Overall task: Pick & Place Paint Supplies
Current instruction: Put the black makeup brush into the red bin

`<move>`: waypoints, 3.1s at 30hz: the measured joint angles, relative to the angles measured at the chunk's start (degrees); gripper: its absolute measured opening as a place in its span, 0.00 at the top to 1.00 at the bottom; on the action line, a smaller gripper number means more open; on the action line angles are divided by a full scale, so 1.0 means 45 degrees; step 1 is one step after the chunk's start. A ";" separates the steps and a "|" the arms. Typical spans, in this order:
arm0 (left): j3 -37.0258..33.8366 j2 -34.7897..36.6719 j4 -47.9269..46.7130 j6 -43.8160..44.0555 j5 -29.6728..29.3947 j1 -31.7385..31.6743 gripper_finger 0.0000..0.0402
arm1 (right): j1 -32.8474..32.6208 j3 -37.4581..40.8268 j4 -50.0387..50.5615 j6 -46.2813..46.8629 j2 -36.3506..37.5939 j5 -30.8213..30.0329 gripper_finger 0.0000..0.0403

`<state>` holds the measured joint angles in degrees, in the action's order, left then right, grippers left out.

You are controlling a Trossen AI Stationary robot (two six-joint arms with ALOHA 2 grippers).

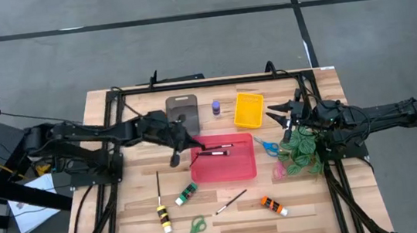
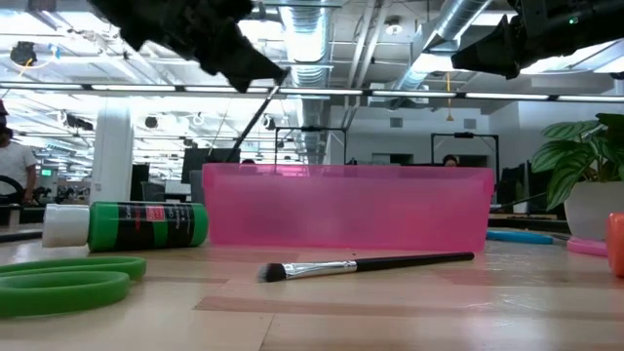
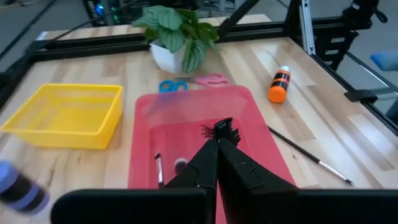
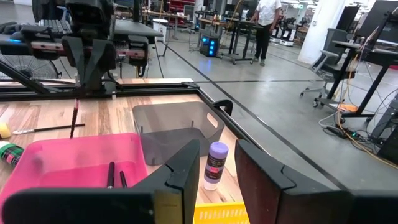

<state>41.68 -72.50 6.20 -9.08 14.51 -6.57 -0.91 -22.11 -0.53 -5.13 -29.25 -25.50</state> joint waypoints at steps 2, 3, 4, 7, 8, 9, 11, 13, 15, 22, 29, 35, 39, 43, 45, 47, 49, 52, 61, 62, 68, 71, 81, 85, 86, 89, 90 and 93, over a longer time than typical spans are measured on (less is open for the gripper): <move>0.0292 -0.0565 -0.0009 -0.0145 0.0224 0.0000 1.00 | -0.0005 0.0000 0.0008 0.0000 -0.0002 0.0000 0.76; 0.0398 -0.0846 -0.0005 -0.0234 0.0292 0.0000 1.00 | -0.0003 0.0000 0.0008 0.0000 -0.0002 0.0000 0.76; 0.0483 -0.1111 0.0009 -0.0272 0.0348 0.0000 1.00 | -0.0001 0.0000 0.0008 0.0000 -0.0002 0.0000 0.76; 0.0607 -0.1769 0.0352 -0.0331 0.0360 0.0000 1.00 | -0.0005 0.0000 0.0008 -0.0005 0.0003 0.0000 0.76; 0.0651 -0.1950 0.0510 -0.0338 0.0373 0.0000 1.00 | -0.0005 0.0000 0.0008 0.0000 -0.0001 0.0000 0.76; 0.0664 -0.2079 0.0595 -0.0343 0.0381 0.0000 1.00 | -0.0003 0.0000 0.0013 -0.0004 -0.0002 0.0000 0.76; 0.0669 -0.2263 0.0812 -0.0356 0.0397 0.0000 1.00 | 0.0000 0.0000 0.0013 0.0000 0.0001 0.0000 0.76; 0.0669 -0.2417 0.0942 -0.0360 0.0397 0.0000 1.00 | -0.0003 0.0000 0.0013 -0.0003 0.0000 0.0001 0.76; 0.0669 -0.2437 0.0903 -0.0355 0.0397 0.0000 1.00 | -0.0005 0.0000 0.0013 0.0000 0.0003 0.0005 0.76; 0.0674 -0.2382 0.0947 -0.0321 0.0397 0.0000 1.00 | -0.0002 0.0000 0.0013 0.0000 0.0001 0.0005 0.76; 0.0669 -0.2382 0.0634 -0.0273 0.0391 0.0000 1.00 | -0.0002 0.0000 0.0013 0.0000 0.0003 0.0005 0.76; 0.0669 -0.2382 0.0481 -0.0245 0.0384 0.0000 1.00 | -0.0005 0.0000 0.0013 0.0000 -0.0001 0.0005 0.76; 0.0669 -0.2382 0.0475 -0.0224 0.0364 0.0000 1.00 | -0.0005 0.0000 0.0013 0.0000 0.0002 0.0005 0.76; 0.0664 -0.2382 0.0343 -0.0220 0.0344 0.0000 1.00 | -0.0004 0.0000 0.0013 0.0000 -0.0001 0.0005 0.76; 0.0664 -0.2382 0.0317 -0.0219 0.0344 0.0000 1.00 | -0.0004 0.0000 0.0013 0.0000 0.0000 0.0005 0.76; 0.0664 -0.2382 0.0162 -0.0178 0.0346 0.0000 1.00 | -0.0005 0.0005 0.0016 0.0000 -0.0002 0.0005 0.76; 0.0664 -0.2382 -0.0291 0.0104 0.0349 0.0000 1.00 | -0.0001 0.0003 0.0013 0.0005 0.0000 0.0005 0.76; 0.0659 -0.2382 -0.1429 0.0651 0.0354 0.0003 1.00 | 0.0000 0.0004 0.0018 0.0009 -0.0002 0.0005 0.76; 0.0654 -0.2382 -0.4835 0.2280 0.0397 0.0244 1.00 | -0.0001 0.0005 0.0036 0.0005 -0.0001 0.0008 0.76; 0.0654 -0.2382 -0.5121 0.2372 0.0397 0.0268 1.00 | 0.0000 0.0005 0.0070 0.0010 0.0003 0.0005 0.76; 0.0654 -0.2379 -0.6531 0.3286 0.0390 0.0311 1.00 | -0.0004 0.0005 0.0343 0.0044 0.0000 0.0009 0.76; 0.0654 -0.2378 -0.7438 0.4040 0.0379 0.0310 1.00 | -0.0003 0.0005 0.0343 0.0044 0.0000 0.0010 0.76; 0.0651 -0.2378 -1.0984 0.6652 0.0465 0.0998 1.00 | -0.0005 0.0005 0.0324 0.0044 -0.0001 0.0005 0.76; 0.0649 -0.2378 -1.1969 0.9165 0.0590 0.2036 1.00 | -0.0005 0.0005 0.0304 0.0091 -0.0001 0.0005 0.76; 0.0649 -0.2378 -1.2225 1.0004 0.0616 0.2389 1.00 | -0.0005 0.0005 0.0304 0.0140 0.0000 0.0005 0.76; 0.0649 -0.2378 -1.2658 1.2603 0.0659 0.3666 1.00 | -0.0001 0.0005 0.0304 0.0291 -0.0001 0.0005 0.76; 0.0649 -0.2378 -1.2595 1.3491 0.0655 0.4116 1.00 | -0.0001 0.0005 0.0304 0.0336 -0.0002 0.0005 0.76; 0.0649 -0.2378 -1.2109 1.5768 0.0618 0.5343 1.00 | 0.0000 0.0005 0.0304 0.0335 -0.0002 0.0005 0.76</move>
<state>44.60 -83.20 -48.29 61.88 17.29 17.48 -0.91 -22.09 0.84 -3.62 -29.26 -25.47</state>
